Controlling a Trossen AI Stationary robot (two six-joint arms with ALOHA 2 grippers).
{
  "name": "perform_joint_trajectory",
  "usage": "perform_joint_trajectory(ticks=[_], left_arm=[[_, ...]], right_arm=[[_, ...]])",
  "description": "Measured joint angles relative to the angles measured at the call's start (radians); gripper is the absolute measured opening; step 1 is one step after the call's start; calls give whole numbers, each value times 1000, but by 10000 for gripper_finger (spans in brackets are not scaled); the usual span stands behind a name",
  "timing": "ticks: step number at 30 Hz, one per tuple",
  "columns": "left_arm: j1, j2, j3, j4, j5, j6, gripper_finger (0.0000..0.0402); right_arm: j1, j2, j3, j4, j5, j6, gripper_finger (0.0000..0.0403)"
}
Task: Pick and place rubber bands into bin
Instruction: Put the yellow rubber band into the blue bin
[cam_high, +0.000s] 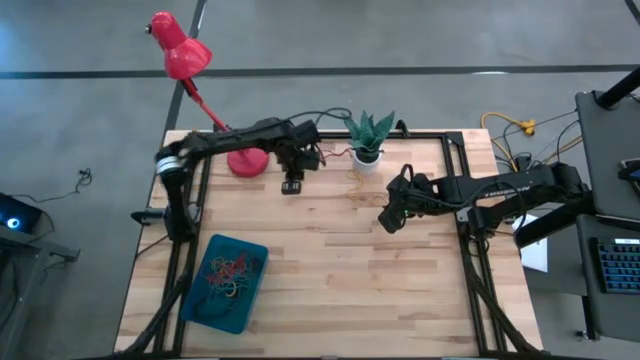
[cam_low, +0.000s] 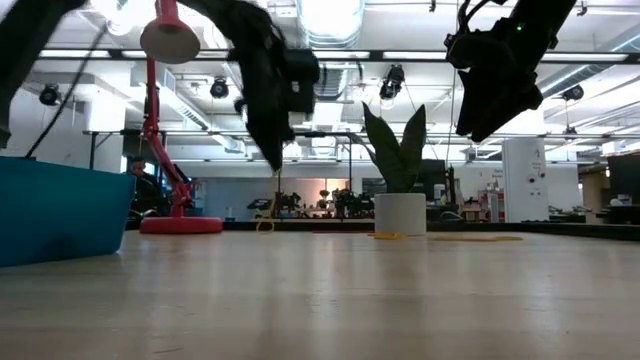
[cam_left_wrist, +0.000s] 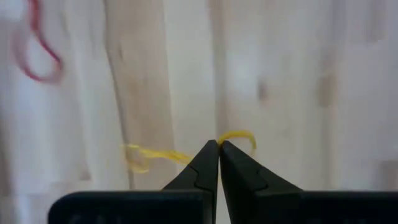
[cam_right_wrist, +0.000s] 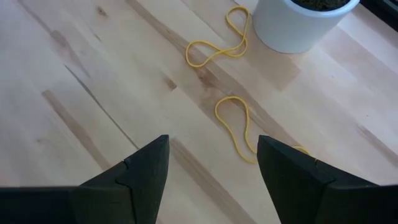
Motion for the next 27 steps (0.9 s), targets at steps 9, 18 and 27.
perform_joint_trajectory(ticks=[9, 18, 27], left_arm=[[-91, -337, 31, -188, -34, -168, 0], [-238, -618, 38, -525, 110, -602, 0], [-463, -750, 10, -541, 189, -1032, 0]], right_arm=[[-1, 0, -12, 1, 2, -1, 228], [0, 0, -30, 7, 2, -10, 228], [0, 0, -37, 16, 4, -40, 228]])
